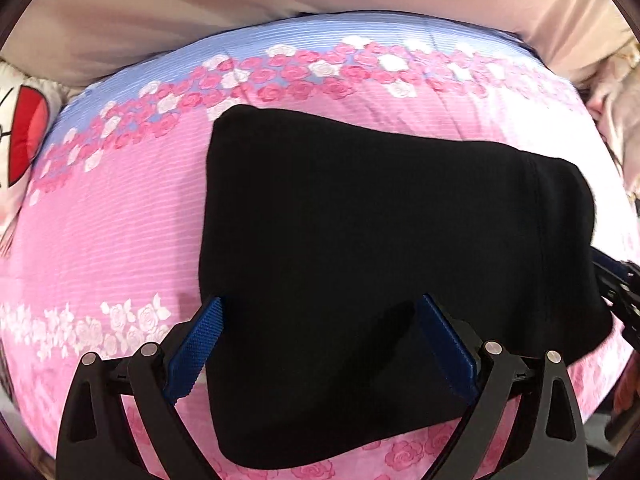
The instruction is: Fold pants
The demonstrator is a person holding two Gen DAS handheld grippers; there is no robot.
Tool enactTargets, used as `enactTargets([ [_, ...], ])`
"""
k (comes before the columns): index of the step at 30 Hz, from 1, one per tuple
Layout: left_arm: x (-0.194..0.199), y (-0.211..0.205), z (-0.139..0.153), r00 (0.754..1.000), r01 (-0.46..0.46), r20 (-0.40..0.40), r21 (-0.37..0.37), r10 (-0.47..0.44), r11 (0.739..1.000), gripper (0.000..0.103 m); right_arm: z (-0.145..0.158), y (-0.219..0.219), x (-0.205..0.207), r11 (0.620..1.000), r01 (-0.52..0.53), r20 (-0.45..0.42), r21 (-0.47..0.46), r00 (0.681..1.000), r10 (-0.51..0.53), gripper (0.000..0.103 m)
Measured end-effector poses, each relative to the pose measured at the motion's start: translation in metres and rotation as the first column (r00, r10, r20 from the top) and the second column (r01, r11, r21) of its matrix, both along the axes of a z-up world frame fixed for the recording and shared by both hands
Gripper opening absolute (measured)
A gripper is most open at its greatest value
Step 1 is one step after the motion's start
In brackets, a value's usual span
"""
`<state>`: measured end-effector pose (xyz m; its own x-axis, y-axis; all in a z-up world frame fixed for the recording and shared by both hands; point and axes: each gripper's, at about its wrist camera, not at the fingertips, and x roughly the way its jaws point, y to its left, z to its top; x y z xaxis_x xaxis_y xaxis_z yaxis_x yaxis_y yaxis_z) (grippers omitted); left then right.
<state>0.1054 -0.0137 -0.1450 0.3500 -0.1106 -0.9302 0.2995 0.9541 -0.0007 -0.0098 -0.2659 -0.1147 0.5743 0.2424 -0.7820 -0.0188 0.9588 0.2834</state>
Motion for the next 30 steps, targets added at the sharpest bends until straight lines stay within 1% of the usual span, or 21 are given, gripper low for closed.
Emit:
enactTargets([
  [4,-0.005,-0.004,0.005,1.000,-0.013,0.009,0.037,0.012,0.999,0.095,0.004,0.008,0.008,0.996,-0.089,0.015,0.011,0.996,0.089,0.033],
  [5,-0.007,-0.006,0.006,1.000,-0.014,0.013,0.038,0.014,0.999,0.095,0.004,0.009,0.010,0.990,-0.129,0.017,0.049,0.992,0.128,0.033],
  [6,-0.008,-0.007,0.009,1.000,-0.015,0.020,0.031,0.015,0.999,0.095,0.000,0.010,0.015,0.983,-0.163,-0.007,0.088,0.986,0.165,0.033],
  [7,-0.008,-0.009,0.010,1.000,-0.017,0.025,0.027,0.016,0.999,0.095,-0.006,0.010,0.020,0.980,-0.175,-0.038,0.091,0.983,0.179,0.032],
  [8,-0.008,-0.010,0.010,0.999,-0.020,0.028,0.024,0.019,1.000,0.095,-0.015,0.009,0.024,0.985,-0.161,-0.064,0.056,0.984,0.164,0.033],
  [9,-0.008,-0.011,0.011,0.999,-0.022,0.027,0.024,0.021,0.999,0.095,-0.021,0.006,0.027,0.987,-0.153,-0.084,0.051,0.984,0.157,0.030],
  [12,-0.007,-0.013,0.014,0.999,-0.034,0.029,0.015,0.034,0.999,0.095,-0.028,-0.006,0.032,0.983,-0.127,-0.113,0.134,0.983,0.142,0.030],
  [15,-0.009,-0.015,0.021,0.998,-0.032,0.046,-0.038,0.033,0.999,0.095,-0.032,-0.006,0.042,0.956,-0.147,-0.142,0.253,0.972,0.187,0.032],
  [17,-0.011,-0.022,0.020,0.999,-0.003,0.051,-0.045,0.005,0.999,0.095,-0.033,0.000,0.051,0.947,-0.170,-0.138,0.274,0.967,0.214,0.032],
  [19,-0.013,-0.031,0.017,0.998,0.027,0.051,-0.012,-0.026,1.000,0.095,-0.036,0.005,0.058,0.945,-0.181,-0.148,0.274,0.963,0.227,0.030],
  [20,-0.014,-0.037,0.015,0.998,0.049,0.051,0.014,-0.049,0.999,0.095,-0.033,0.005,0.060,0.944,-0.169,-0.161,0.283,0.962,0.220,0.007],
  [21,-0.015,-0.041,0.013,0.997,0.065,0.048,0.035,-0.067,0.997,0.095,-0.023,0.001,0.057,0.944,-0.157,-0.152,0.289,0.966,0.208,0.007],
  [22,-0.015,-0.044,0.013,0.996,0.077,0.045,0.048,-0.079,0.996,0.095,-0.007,-0.006,0.050,0.948,-0.152,-0.118,0.278,0.975,0.191,0.007],
  [23,-0.017,-0.047,0.012,0.994,0.096,0.041,0.059,-0.098,0.994,0.095,-0.003,-0.015,0.046,0.956,-0.129,-0.108,0.264,0.981,0.162,0.007],
  [24,-0.019,-0.049,0.012,0.993,0.110,0.039,0.059,-0.112,0.992,0.095,-0.007,-0.023,0.042,0.965,-0.097,-0.123,0.244,0.984,0.130,0.007],
  [25,-0.020,-0.051,0.010,0.992,0.116,0.038,0.061,-0.118,0.991,0.095,-0.027,-0.034,0.040,0.976,-0.058,-0.184,0.208,0.978,0.097,0.007],
  [26,-0.021,-0.053,0.008,0.992,0.122,0.034,0.063,-0.124,0.991,0.095,-0.041,-0.041,0.038,0.974,-0.037,-0.216,0.225,0.973,0.087,0.008],
  [27,-0.023,-0.057,0.004,0.990,0.136,0.028,0.061,-0.138,0.989,0.095,-0.046,-0.050,0.035,0.957,-0.008,-0.212,0.292,0.975,0.072,0.009],
  [28,-0.024,-0.061,0.002,0.989,0.141,0.028,0.082,-0.144,0.987,0.095,-0.041,-0.055,0.034,0.941,0.016,-0.209,0.337,0.976,0.058,0.010],
  [29,-0.025,-0.065,0.000,0.988,0.149,0.027,0.114,-0.153,0.982,0.095,-0.033,-0.056,0.033,0.944,0.023,-0.200,0.329,0.979,0.046,0.011],
  [30,-0.026,-0.070,-0.001,0.984,0.169,0.025,0.135,-0.174,0.976,0.095,-0.024,-0.057,0.030,0.954,0.030,-0.181,0.297,0.983,0.026,0.013],
])
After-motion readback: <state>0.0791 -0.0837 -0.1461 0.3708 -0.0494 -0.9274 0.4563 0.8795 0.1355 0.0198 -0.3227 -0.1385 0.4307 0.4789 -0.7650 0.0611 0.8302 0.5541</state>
